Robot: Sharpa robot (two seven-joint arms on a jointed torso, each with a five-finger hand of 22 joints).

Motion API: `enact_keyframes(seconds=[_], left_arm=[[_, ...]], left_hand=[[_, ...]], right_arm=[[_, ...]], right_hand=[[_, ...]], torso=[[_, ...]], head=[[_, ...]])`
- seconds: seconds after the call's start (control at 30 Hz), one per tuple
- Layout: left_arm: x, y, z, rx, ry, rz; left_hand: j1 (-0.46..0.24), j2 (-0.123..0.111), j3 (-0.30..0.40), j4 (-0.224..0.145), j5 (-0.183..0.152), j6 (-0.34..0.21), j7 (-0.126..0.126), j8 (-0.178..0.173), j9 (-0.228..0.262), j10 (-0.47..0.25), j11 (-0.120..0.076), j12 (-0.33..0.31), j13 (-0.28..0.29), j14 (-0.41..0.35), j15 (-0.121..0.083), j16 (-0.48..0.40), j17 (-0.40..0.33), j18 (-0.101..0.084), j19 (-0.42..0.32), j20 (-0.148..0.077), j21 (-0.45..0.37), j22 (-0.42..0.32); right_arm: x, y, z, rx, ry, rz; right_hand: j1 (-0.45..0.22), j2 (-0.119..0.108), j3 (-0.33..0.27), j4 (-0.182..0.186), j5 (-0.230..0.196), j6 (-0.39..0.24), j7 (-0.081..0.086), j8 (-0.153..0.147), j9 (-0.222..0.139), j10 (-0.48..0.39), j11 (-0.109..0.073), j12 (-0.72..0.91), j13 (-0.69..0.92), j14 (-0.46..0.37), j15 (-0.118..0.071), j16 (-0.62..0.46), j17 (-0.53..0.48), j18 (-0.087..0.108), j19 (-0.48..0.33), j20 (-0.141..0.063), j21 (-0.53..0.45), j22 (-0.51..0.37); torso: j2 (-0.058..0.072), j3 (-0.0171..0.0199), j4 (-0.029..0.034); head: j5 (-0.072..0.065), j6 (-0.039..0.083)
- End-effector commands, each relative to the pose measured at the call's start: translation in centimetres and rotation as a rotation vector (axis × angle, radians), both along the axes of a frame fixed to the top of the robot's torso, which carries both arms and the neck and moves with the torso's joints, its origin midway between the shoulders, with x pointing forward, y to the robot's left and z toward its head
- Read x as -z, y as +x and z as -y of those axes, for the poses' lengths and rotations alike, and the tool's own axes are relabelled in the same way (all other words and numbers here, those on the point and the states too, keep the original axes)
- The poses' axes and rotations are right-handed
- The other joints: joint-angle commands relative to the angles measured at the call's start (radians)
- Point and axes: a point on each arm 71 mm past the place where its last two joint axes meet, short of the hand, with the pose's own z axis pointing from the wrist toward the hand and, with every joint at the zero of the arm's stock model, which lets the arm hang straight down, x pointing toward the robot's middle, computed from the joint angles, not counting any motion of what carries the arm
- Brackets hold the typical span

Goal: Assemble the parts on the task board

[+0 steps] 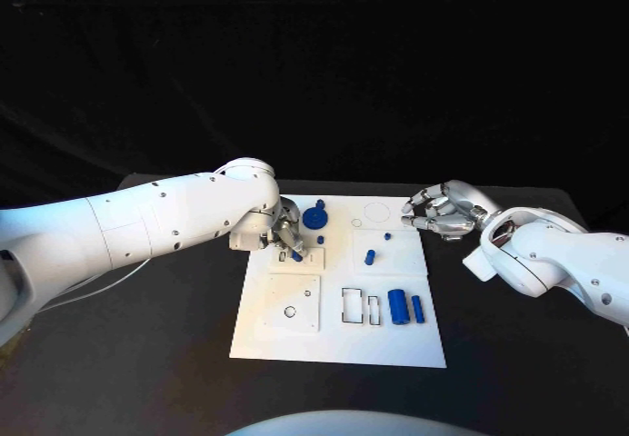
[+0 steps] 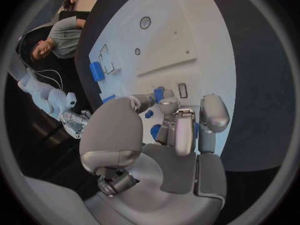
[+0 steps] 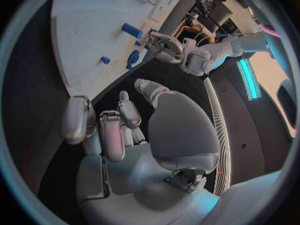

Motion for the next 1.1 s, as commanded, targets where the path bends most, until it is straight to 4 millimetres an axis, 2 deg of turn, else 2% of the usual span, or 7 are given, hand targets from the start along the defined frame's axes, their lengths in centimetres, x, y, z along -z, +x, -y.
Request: enact_keyframes(seconds=[0.03, 0.17, 0.27, 0.4, 0.6, 0.9, 1.1], left_arm=[[0.70, -0.18, 0.03, -0.001, 0.013, -0.019], [0.90, -0.24, 0.00, -0.002, 0.015, -0.031], [1.03, -0.31, -0.05, 0.001, 0.018, -0.045], [1.13, -0.34, -0.08, 0.002, 0.019, -0.053], [1.22, -0.37, -0.10, 0.002, 0.020, -0.059], [1.27, -0.33, -0.20, 0.004, 0.031, -0.051], [1.25, -0.20, -0.45, -0.001, 0.040, -0.034]], left_hand=[[-0.021, 0.005, 0.080, -0.073, 0.004, 0.021, -0.020, 0.002, 0.020, 0.001, -0.003, 0.003, -0.001, 0.074, -0.010, 0.004, 0.153, -0.010, 0.007, -0.005, 0.004, 0.003], [-0.038, 0.000, 0.063, -0.056, 0.004, 0.022, -0.021, 0.001, 0.024, 0.002, -0.004, 0.005, 0.001, 0.074, -0.011, 0.004, 0.153, -0.010, 0.008, -0.006, 0.005, 0.003], [-0.093, -0.042, -0.013, -0.008, 0.004, 0.030, -0.022, -0.001, 0.027, -0.001, -0.004, 0.004, 0.000, 0.073, -0.011, 0.003, 0.151, -0.009, 0.006, -0.006, 0.003, 0.001], [-0.109, -0.054, -0.058, 0.016, 0.005, 0.034, -0.023, -0.005, 0.027, -0.002, -0.005, 0.005, 0.001, 0.073, -0.012, 0.004, 0.152, -0.009, 0.007, -0.006, 0.003, 0.002], [-0.115, -0.059, -0.096, 0.037, 0.005, 0.038, -0.024, -0.009, 0.028, -0.003, -0.005, 0.005, 0.001, 0.074, -0.013, 0.004, 0.153, -0.010, 0.008, -0.007, 0.003, 0.003], [-0.119, -0.064, -0.126, 0.047, 0.005, 0.041, -0.024, -0.012, 0.028, -0.003, -0.006, 0.005, 0.001, 0.074, -0.013, 0.004, 0.153, -0.010, 0.009, -0.008, 0.004, 0.005], [-0.153, -0.059, -0.177, 0.051, 0.005, 0.046, -0.024, -0.019, 0.028, -0.001, -0.005, 0.006, 0.002, 0.074, -0.012, 0.004, 0.154, -0.011, 0.011, -0.007, 0.005, 0.009]], right_arm=[[0.00, -0.06, -0.13, -0.011, -0.004, 0.006], [0.00, -0.06, -0.09, -0.008, -0.005, 0.006], [0.00, -0.05, -0.04, -0.006, -0.006, 0.006], [0.00, -0.04, -0.01, -0.005, -0.006, 0.006], [0.00, -0.05, 0.00, -0.005, -0.006, 0.005], [-0.03, -0.09, 0.08, -0.003, -0.006, 0.007], [-0.04, -0.09, 0.11, -0.002, -0.005, 0.008]], right_hand=[[0.000, 0.000, 0.003, 0.003, 0.004, -0.008, -0.002, 0.006, -0.001, -0.003, 0.001, 0.002, -0.001, 0.056, -0.007, -0.006, 0.046, 0.020, -0.007, 0.001, -0.007, -0.001], [0.000, 0.000, 0.003, 0.003, 0.004, -0.008, -0.002, 0.007, -0.002, -0.004, 0.001, 0.001, -0.002, 0.056, -0.007, -0.006, 0.047, 0.020, -0.007, 0.001, -0.007, -0.001], [0.000, 0.000, 0.003, 0.003, 0.004, -0.008, -0.002, 0.007, -0.002, -0.004, 0.001, 0.001, -0.002, 0.056, -0.007, -0.006, 0.047, 0.020, -0.007, 0.001, -0.007, -0.001], [0.000, 0.000, 0.003, 0.003, 0.004, -0.008, -0.002, 0.007, -0.002, -0.004, 0.001, 0.001, -0.002, 0.056, -0.007, -0.006, 0.047, 0.020, -0.007, 0.001, -0.007, -0.001], [0.000, 0.000, 0.003, 0.003, 0.004, -0.008, -0.002, 0.007, -0.002, -0.004, 0.001, 0.001, -0.002, 0.056, -0.007, -0.006, 0.047, 0.020, -0.007, 0.001, -0.007, -0.001], [0.000, 0.000, 0.003, 0.003, 0.004, -0.008, -0.002, 0.007, -0.002, -0.004, 0.001, 0.001, -0.002, 0.056, -0.007, -0.006, 0.047, 0.020, -0.007, 0.001, -0.007, -0.001], [-0.002, 0.000, 0.003, 0.004, 0.004, -0.009, -0.002, 0.007, -0.002, -0.005, 0.001, 0.000, -0.003, 0.056, -0.007, -0.007, 0.046, 0.020, -0.008, 0.001, -0.010, -0.002]], torso=[[0.000, 0.0003, 0.0000], [0.000, 0.0005, -0.0009], [0.000, 0.0004, -0.0011], [-0.001, 0.0005, -0.0004], [-0.001, 0.0004, -0.0001], [0.000, 0.0004, -0.0008], [0.000, 0.0000, -0.0007]], head=[[0.001, 0.000], [0.001, -0.001], [0.000, -0.001], [0.000, -0.001], [0.000, -0.001], [0.001, 0.001], [0.001, 0.002]])
